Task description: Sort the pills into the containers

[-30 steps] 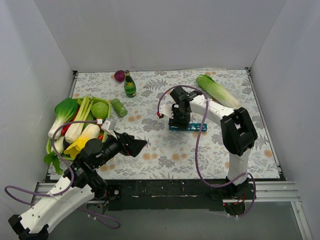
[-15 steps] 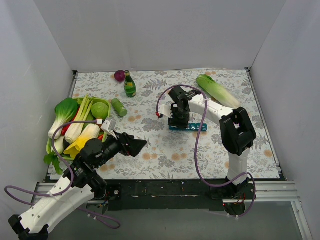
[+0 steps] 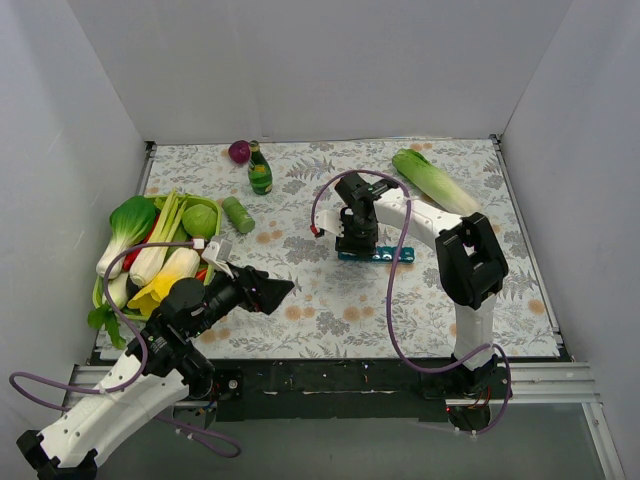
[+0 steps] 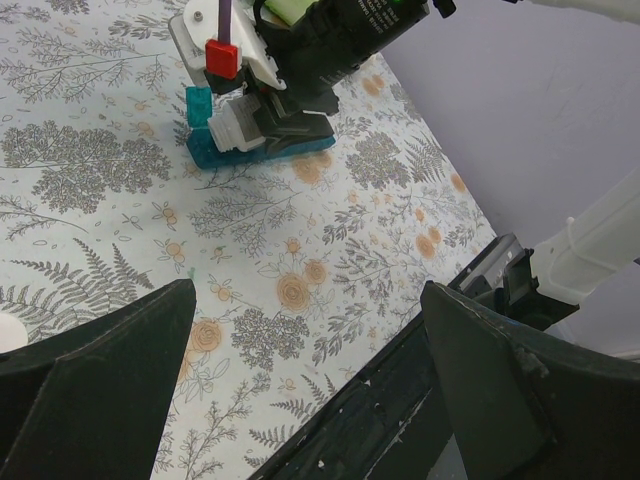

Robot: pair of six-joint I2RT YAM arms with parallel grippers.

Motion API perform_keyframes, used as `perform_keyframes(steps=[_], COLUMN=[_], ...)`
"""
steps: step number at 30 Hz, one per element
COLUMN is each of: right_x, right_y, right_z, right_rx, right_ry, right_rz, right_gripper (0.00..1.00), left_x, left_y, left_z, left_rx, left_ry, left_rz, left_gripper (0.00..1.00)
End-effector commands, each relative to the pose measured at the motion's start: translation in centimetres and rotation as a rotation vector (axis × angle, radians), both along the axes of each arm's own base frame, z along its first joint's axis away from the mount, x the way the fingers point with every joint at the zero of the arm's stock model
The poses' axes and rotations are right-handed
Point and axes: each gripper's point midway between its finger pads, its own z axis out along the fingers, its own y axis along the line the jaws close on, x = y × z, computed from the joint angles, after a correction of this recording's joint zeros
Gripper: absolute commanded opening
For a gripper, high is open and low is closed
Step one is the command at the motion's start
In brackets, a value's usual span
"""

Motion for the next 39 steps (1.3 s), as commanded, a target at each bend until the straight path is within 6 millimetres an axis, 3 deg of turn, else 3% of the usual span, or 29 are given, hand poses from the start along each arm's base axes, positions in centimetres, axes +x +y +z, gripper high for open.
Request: perform_keyframes(steps=[1,39], right_x=[0.36,0.44], right_y=[0.15,0.00], right_z=[0.86,1.33], right_rx=[-0.012,-0.082], right_ry=[-0.013,-0.050], right_rz=[0.016,0.029], right_gripper=[0.04,0.04], left_x=[0.13,-0.07], left_y=[0.17,0.45], left_z=[-0.02,0.30], left_rx=[-0.007,-0.025], left_ry=[-0.010,-0.024], left_rz=[0.011,0.016], left_gripper=[0.97,0.97])
